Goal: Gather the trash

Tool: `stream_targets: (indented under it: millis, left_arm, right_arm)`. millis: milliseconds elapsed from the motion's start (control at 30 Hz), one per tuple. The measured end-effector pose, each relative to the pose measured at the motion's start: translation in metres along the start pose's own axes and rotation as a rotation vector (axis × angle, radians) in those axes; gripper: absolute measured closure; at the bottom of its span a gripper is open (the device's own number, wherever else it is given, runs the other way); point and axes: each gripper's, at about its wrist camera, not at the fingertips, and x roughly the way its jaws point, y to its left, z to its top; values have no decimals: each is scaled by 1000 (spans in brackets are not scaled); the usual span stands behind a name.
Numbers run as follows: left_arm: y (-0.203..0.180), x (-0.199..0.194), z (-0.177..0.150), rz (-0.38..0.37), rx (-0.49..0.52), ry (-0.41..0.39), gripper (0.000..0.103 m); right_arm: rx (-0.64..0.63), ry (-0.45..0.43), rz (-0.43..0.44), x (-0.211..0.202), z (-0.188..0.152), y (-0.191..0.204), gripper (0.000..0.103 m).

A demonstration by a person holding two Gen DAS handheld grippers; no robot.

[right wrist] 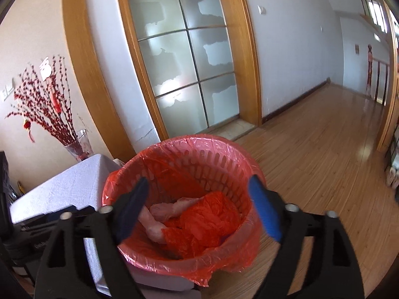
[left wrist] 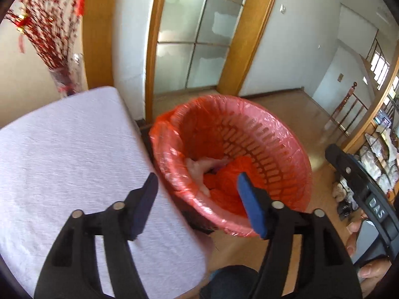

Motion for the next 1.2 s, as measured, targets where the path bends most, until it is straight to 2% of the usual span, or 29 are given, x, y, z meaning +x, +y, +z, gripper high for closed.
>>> stream_targets:
  millis: [100,267,367,533,700,867,1200]
  left_arm:
    - [9,-31,-10,70,21,-87,18]
    - [24,-82,-34,215,50,-224,6]
    - [35,-109,-48,308,48,-279,4]
    - [52,-143,-66,422,8,-309,4]
    - [60,-171,-87,471,-13,-343,4]
    - [60,-192,-106,495,-16,-379,4]
    - [61,-206,-118,465,-47,-384,4]
  right_arm:
    - [-59,-70,-15,-22,-5,17,2]
    - [-134,-117,5,-54,-15,43,2]
    - [-163,-146,-6,-70,-20,55,2]
    - [-189,-169,-60,-95,-33,78,2]
    - [-224,-213,-105,-117,-46,97,2]
    - [-248,-204,-81,-126,-56,109,2]
    - [-275,-186,-89,-138,-72,116,2]
